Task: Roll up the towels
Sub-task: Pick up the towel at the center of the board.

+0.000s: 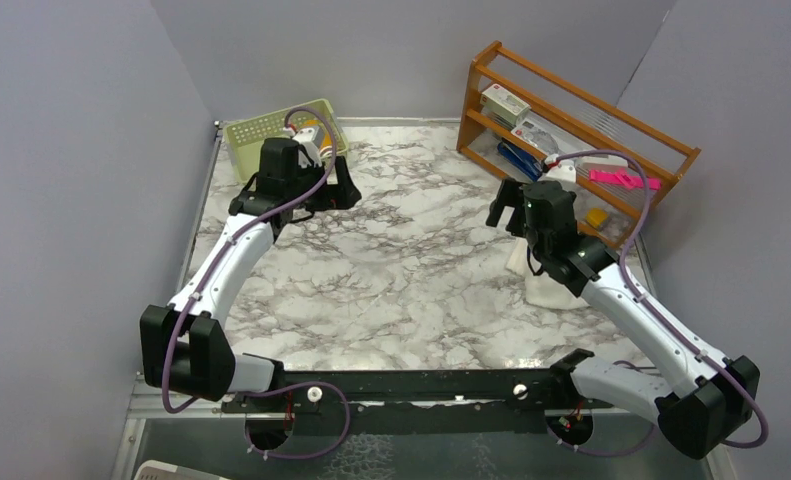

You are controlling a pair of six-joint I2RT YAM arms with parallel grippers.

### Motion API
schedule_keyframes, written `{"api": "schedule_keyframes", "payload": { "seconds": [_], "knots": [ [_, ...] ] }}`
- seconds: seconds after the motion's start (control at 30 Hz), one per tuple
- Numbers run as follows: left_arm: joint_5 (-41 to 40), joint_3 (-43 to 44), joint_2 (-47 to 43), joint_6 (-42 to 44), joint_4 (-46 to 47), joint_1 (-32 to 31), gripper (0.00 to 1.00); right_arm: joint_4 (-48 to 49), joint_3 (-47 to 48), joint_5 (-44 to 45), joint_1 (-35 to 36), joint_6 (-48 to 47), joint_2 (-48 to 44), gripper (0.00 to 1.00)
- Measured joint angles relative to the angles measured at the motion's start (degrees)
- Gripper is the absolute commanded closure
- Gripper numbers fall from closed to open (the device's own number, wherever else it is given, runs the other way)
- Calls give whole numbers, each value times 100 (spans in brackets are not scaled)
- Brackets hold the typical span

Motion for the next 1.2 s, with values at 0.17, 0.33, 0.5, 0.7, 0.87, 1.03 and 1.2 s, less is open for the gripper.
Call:
{"api": "schedule_keyframes", "payload": {
  "seconds": [0.17, 0.33, 0.5, 0.7, 0.87, 1.03, 1.2],
  "knots": [
    [111, -337, -4, -144, 131, -144, 1, 33, -90, 4, 0, 11, -114, 0],
    [192, -584, -63, -195, 240, -330, 1, -219, -92, 192, -48, 275, 162, 0],
    [299, -815, -116, -267, 402, -588, 1, -378, -105, -146, -953, 420, 601, 0],
    [431, -949, -105, -304, 509, -828, 1, -1189, 678, -258, -2236, 811, 2380, 0],
    [501, -949, -83, -302, 573, -870, 1, -1515, 778, -223, -2240, 1128, 2828, 3],
    [514, -1054, -76, -299, 619, -870, 1, -1556, 756, -201, -2232, 1438, 2942, 19],
    [511, -1202, -76, -299, 608, -870, 1, -1554, 415, -243, -2232, 1716, 2979, 49]
  ]
}}
